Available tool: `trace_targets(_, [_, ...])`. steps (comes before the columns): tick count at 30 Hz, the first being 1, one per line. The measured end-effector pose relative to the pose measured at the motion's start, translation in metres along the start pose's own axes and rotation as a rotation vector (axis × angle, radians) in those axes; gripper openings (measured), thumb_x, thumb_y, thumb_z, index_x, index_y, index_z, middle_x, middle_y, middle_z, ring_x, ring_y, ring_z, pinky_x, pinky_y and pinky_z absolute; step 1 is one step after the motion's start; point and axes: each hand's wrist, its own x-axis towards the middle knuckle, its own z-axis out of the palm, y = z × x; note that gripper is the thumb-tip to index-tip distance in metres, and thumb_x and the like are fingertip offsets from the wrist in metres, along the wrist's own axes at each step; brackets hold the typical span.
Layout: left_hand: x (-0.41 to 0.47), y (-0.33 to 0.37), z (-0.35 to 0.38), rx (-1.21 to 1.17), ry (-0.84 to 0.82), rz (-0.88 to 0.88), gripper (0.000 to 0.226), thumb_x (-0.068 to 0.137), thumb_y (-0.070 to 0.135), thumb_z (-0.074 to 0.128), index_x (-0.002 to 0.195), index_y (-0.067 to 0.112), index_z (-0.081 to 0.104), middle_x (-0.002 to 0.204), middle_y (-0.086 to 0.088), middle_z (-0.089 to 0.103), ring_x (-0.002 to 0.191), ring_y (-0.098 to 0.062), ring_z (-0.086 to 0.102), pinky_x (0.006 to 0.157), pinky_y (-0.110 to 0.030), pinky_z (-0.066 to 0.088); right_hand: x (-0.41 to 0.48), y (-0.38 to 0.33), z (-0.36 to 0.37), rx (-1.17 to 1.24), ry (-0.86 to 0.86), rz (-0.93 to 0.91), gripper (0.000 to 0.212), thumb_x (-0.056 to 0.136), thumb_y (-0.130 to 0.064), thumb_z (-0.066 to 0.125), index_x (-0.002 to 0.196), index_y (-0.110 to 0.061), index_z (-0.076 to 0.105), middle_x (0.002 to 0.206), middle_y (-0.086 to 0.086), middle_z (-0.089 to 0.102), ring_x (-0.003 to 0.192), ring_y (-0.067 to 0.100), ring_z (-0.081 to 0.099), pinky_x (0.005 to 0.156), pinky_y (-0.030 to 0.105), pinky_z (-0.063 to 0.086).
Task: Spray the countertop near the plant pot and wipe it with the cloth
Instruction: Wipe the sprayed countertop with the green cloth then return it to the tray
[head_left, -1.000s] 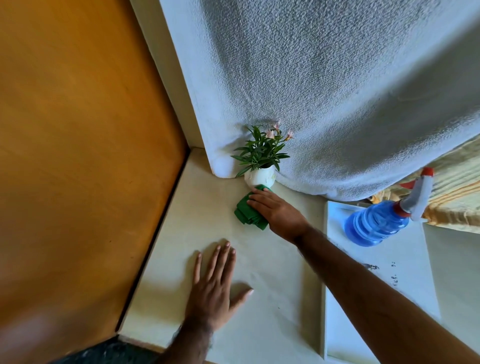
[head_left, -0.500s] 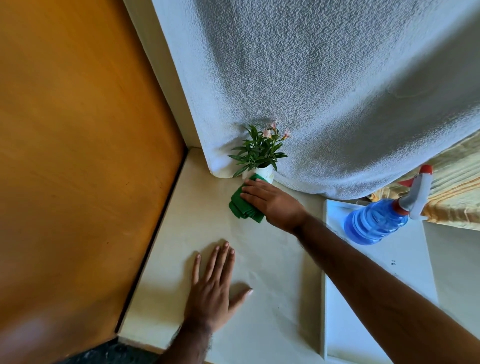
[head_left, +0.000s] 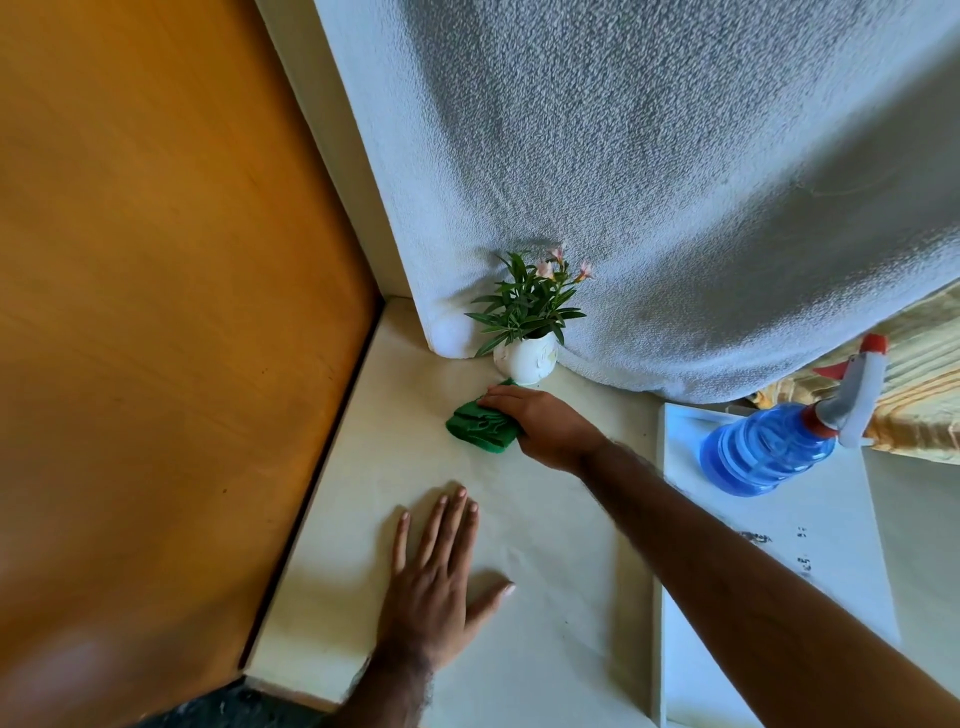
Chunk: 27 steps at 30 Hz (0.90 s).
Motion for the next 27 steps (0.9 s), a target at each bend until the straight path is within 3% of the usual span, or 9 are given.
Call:
trace_targets(2, [0.001, 0.0, 0.0, 0.006, -0.001, -0.002, 0.107, 0.092, 0.087, 0.038, 0.169, 0.016, 0.016, 0.18, -0.006, 0.014, 0.165, -0.027, 0.018, 0.126, -0.067, 0.027, 0.001, -0.005, -0.002, -0.064, 0.039, -0.112, 0.066, 0.074, 0.023, 0.056, 0.135, -0.002, 0.062, 0.142, 0.018, 0.059, 0.135, 0.034, 0.053, 0.112, 0.029, 0.033])
trace_targets(4, [0.001, 0.0, -0.001, 0.005, 0.001, -0.006, 0.107, 0.092, 0.087, 0.038, 0.169, 0.016, 0.016, 0.18, -0.006, 0.014, 0.165, -0.027, 0.018, 0.126, -0.067, 0.027, 0.004, -0.008, -0.007, -0.148, 0.057, -0.24, 0.064, 0.07, 0.027, 0.06, 0.129, 0.005, 0.065, 0.134, 0.023, 0.064, 0.132, 0.04, 0.055, 0.114, 0.043, 0.036])
trace_targets(7, [0.001, 0.001, -0.002, 0.01, 0.0, -0.007, 0.107, 0.092, 0.087, 0.037, 0.169, 0.016, 0.016, 0.18, -0.007, 0.015, 0.164, -0.027, 0.019, 0.126, -0.067, 0.028, 0.006, -0.004, -0.011, -0.229, 0.055, -0.3, 0.064, 0.066, 0.029, 0.06, 0.127, 0.009, 0.065, 0.13, 0.025, 0.066, 0.13, 0.045, 0.055, 0.115, 0.053, 0.036])
trace_targets(11, [0.001, 0.001, -0.002, 0.009, 0.013, -0.005, 0.106, 0.092, 0.087, 0.038, 0.169, 0.016, 0.017, 0.18, -0.006, 0.015, 0.165, -0.026, 0.018, 0.127, -0.067, 0.026, -0.003, 0.002, -0.002, -0.234, -0.021, -0.211, 0.066, 0.072, 0.029, 0.053, 0.135, 0.01, 0.058, 0.139, 0.028, 0.058, 0.138, 0.046, 0.045, 0.117, 0.049, 0.034])
trace_targets(17, [0.001, 0.001, -0.004, 0.018, 0.02, -0.003, 0.106, 0.092, 0.086, 0.038, 0.169, 0.015, 0.017, 0.179, -0.006, 0.016, 0.165, -0.025, 0.018, 0.127, -0.067, 0.027, -0.013, -0.003, 0.011, -0.108, 0.058, -0.018, 0.064, 0.08, 0.024, 0.052, 0.14, 0.003, 0.055, 0.146, 0.02, 0.054, 0.143, 0.035, 0.043, 0.117, 0.038, 0.034])
trace_targets(21, [0.0, 0.0, -0.004, 0.014, 0.03, -0.003, 0.106, 0.092, 0.086, 0.039, 0.169, 0.016, 0.017, 0.179, -0.006, 0.017, 0.164, -0.025, 0.019, 0.127, -0.067, 0.027, -0.023, -0.013, 0.011, -0.042, 0.169, 0.11, 0.062, 0.073, 0.019, 0.056, 0.132, 0.002, 0.062, 0.132, 0.019, 0.064, 0.118, 0.037, 0.062, 0.095, 0.035, 0.051])
trace_targets(27, [0.0, -0.001, -0.002, 0.008, 0.046, 0.009, 0.105, 0.093, 0.086, 0.04, 0.168, 0.016, 0.018, 0.179, -0.007, 0.018, 0.164, -0.026, 0.02, 0.127, -0.067, 0.026, -0.06, -0.018, -0.004, -0.073, 0.291, 0.213, 0.058, 0.07, 0.015, 0.058, 0.124, -0.006, 0.065, 0.119, 0.012, 0.066, 0.103, 0.033, 0.064, 0.08, 0.036, 0.054])
